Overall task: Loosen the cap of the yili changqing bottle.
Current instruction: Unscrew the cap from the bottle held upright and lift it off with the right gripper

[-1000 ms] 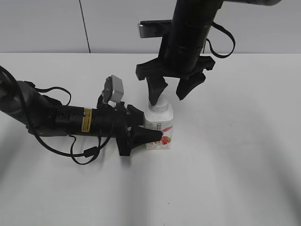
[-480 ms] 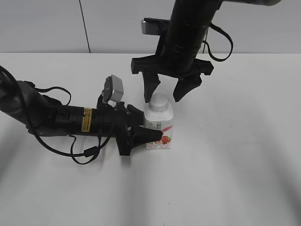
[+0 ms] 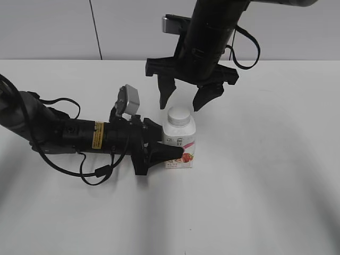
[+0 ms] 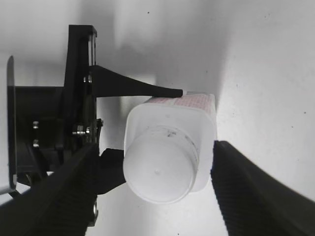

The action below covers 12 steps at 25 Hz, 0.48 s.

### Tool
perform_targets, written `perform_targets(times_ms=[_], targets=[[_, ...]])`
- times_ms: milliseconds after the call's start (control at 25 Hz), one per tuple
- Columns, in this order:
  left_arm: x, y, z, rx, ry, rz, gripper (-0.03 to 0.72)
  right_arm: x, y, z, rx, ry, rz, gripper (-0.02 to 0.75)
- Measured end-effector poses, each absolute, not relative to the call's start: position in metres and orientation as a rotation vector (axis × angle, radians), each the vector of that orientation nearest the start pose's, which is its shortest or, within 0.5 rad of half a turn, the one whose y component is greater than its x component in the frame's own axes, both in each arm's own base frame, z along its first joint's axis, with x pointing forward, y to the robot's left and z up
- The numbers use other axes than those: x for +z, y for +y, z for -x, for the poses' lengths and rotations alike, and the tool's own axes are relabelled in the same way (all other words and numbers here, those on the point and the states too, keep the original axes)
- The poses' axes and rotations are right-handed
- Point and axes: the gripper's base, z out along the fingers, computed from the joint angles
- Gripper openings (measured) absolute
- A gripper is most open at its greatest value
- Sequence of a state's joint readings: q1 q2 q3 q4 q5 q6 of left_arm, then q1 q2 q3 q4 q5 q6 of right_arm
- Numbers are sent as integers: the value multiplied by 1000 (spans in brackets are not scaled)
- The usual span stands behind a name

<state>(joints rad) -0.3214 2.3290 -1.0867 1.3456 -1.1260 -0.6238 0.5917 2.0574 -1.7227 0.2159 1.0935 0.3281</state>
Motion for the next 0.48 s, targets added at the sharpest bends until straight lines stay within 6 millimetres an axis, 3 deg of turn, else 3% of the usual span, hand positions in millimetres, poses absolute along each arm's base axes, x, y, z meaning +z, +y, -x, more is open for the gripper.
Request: perform_targets(times_ms=[480], targets=[[52,-195,-332,-1123,1637,-1254,387,214,258,-352,395,3049,255,540]])
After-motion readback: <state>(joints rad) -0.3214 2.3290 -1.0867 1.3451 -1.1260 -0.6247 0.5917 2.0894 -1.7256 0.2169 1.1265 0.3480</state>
